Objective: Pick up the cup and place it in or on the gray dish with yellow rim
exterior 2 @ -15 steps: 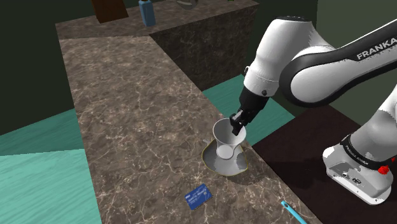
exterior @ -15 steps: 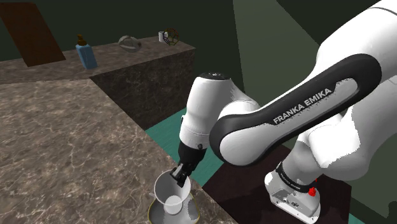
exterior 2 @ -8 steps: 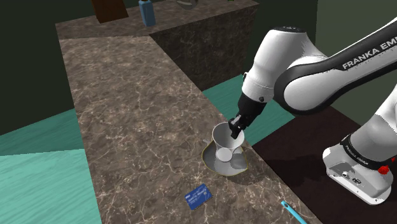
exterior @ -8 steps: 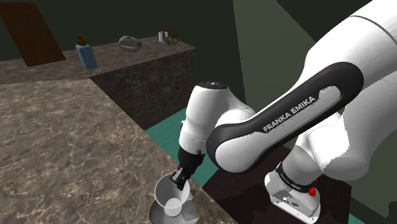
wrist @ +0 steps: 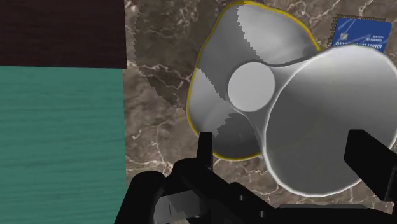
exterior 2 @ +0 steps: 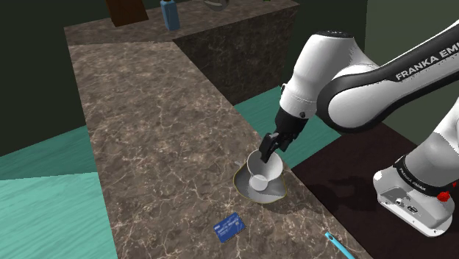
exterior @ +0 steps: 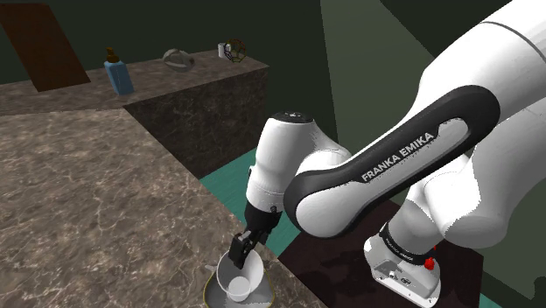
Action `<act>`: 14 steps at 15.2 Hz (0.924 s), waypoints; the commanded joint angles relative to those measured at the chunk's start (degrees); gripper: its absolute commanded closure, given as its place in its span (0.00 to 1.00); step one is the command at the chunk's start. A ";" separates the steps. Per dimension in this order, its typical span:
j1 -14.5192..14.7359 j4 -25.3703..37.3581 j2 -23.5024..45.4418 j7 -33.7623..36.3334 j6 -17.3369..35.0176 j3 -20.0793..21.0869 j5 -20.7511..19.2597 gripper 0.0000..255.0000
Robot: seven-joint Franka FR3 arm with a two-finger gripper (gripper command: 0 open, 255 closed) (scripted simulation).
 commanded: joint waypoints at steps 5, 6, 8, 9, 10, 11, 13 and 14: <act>-0.81 0.56 -6.80 0.85 -7.65 -1.73 -1.58 0.00; -1.01 0.85 -8.40 1.07 -9.63 -2.25 -2.05 0.00; -0.98 0.85 -8.40 1.08 -9.62 -2.27 -2.07 0.00; -0.98 0.84 -8.41 1.08 -9.62 -2.28 -2.07 0.00; -0.98 0.85 -8.40 1.08 -9.62 -2.28 -2.07 0.00; -0.98 0.85 -8.40 1.08 -9.62 -2.28 -2.07 0.00; -0.98 0.85 -8.40 1.08 -9.62 -2.28 -2.07 0.00; -0.98 0.85 -8.40 1.08 -9.62 -2.28 -2.07 0.00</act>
